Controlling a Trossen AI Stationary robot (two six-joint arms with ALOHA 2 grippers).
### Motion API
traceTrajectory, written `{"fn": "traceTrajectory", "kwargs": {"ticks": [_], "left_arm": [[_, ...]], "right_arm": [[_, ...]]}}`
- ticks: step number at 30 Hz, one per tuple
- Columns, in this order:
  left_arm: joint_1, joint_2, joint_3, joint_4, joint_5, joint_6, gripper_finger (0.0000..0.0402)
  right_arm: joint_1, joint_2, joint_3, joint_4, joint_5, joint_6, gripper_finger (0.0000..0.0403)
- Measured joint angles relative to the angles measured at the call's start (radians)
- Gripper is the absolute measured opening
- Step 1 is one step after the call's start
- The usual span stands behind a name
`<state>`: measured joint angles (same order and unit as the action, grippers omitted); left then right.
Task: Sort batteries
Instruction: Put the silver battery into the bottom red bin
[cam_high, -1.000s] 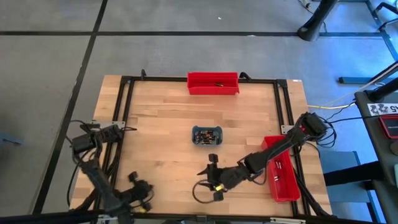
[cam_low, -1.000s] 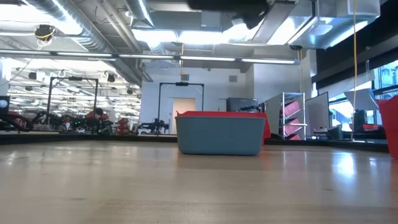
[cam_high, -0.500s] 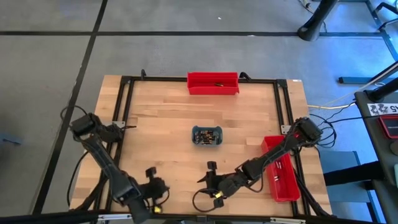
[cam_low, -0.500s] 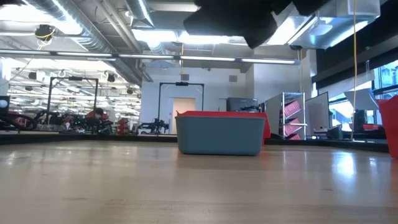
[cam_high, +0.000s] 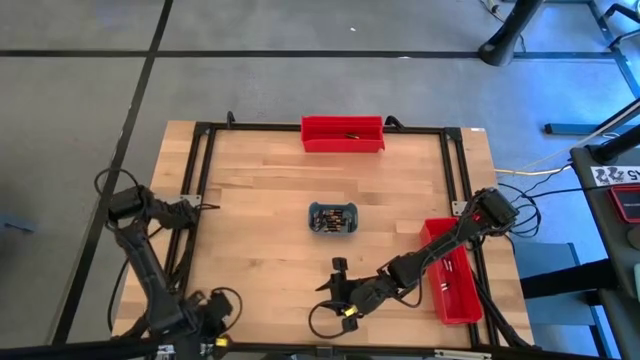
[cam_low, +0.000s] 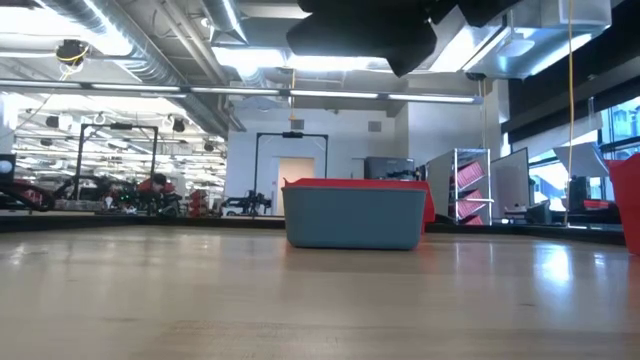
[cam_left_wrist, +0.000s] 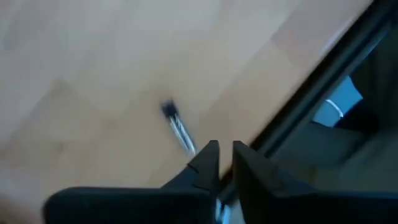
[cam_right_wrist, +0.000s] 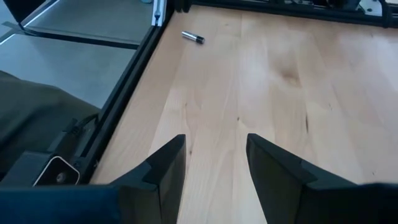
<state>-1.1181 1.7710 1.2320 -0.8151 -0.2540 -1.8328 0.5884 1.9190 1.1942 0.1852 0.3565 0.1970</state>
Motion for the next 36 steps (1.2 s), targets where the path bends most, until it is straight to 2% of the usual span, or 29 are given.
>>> {"fn": "traceTrajectory", "kwargs": {"ticks": [4, 8, 12, 15, 18, 26, 28, 31, 36], "left_arm": [[-0.041, 0.005, 0.0, -0.02, 0.003, -0.154, 0.0096], [-0.055, 0.051, 0.0, -0.04, 0.014, -0.229, 0.0157], [-0.049, 0.105, 0.0, -0.067, 0.053, -0.228, 0.0178], [-0.039, 0.139, 0.0, -0.059, 0.093, -0.199, 0.0164], [-0.032, 0.156, 0.002, -0.053, 0.123, -0.171, 0.0133], [-0.035, 0.168, 0.005, -0.054, 0.133, -0.113, 0.0018], [-0.036, 0.17, 0.005, -0.074, 0.097, -0.109, 0.0014], [-0.034, 0.172, 0.003, -0.079, -0.017, -0.074, 0.0014], [0.0, 0.178, 0.003, -0.059, -0.427, 0.009, 0.0009]], "right_arm": [[0.0, 0.0, 0.0, -0.001, -0.001, -0.024, 0.0172], [0.0, 0.0, 0.0, -0.001, -0.001, -0.03, 0.0172], [0.0, 0.0, 0.0, -0.002, -0.001, -0.032, 0.0172], [0.0, 0.0, 0.0, -0.003, -0.001, -0.032, 0.0172], [0.0, 0.0, 0.0, -0.003, -0.001, -0.032, 0.0172], [0.0, -0.001, 0.0, -0.003, -0.001, -0.032, 0.0172], [0.0, -0.001, 0.0, -0.003, -0.001, -0.032, 0.0172], [0.0, -0.001, 0.0, -0.003, -0.001, -0.038, 0.0172], [0.0, -0.001, 0.0, -0.002, -0.001, -0.045, 0.0172]]}}
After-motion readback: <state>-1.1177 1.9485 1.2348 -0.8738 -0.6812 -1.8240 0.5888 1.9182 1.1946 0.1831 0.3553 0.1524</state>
